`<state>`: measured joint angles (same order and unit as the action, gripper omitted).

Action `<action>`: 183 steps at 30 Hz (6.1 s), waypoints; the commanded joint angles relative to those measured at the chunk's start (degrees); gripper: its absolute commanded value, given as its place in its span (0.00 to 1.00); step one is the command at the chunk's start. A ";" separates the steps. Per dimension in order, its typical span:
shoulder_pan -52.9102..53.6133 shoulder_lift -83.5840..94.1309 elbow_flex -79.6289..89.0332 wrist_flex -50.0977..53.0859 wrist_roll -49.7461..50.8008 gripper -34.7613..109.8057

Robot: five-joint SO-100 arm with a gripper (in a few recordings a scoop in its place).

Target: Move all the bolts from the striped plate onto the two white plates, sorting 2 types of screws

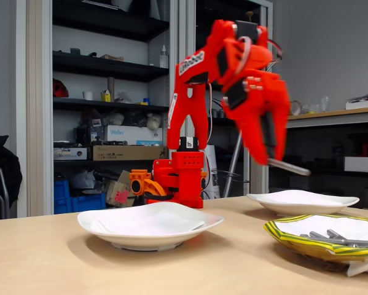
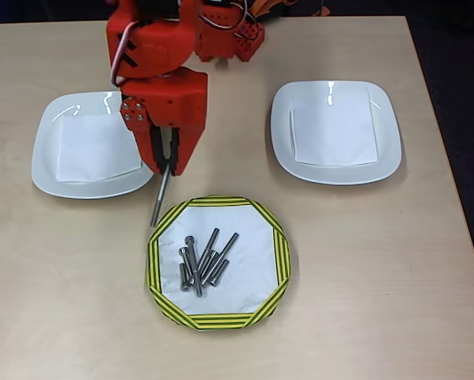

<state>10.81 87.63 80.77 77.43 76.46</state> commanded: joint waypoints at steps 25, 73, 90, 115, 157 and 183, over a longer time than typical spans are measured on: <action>26.89 8.26 23.91 -7.56 -21.80 0.31; -7.56 -19.07 8.44 -41.13 4.31 0.30; -5.98 -23.47 3.87 -37.09 4.13 0.24; -0.79 -14.33 -9.49 -11.69 -5.98 0.24; 0.44 2.72 17.49 -28.39 -6.50 0.30; -5.62 -22.32 -0.62 -39.64 -3.08 0.30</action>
<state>4.75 65.65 83.14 37.71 73.56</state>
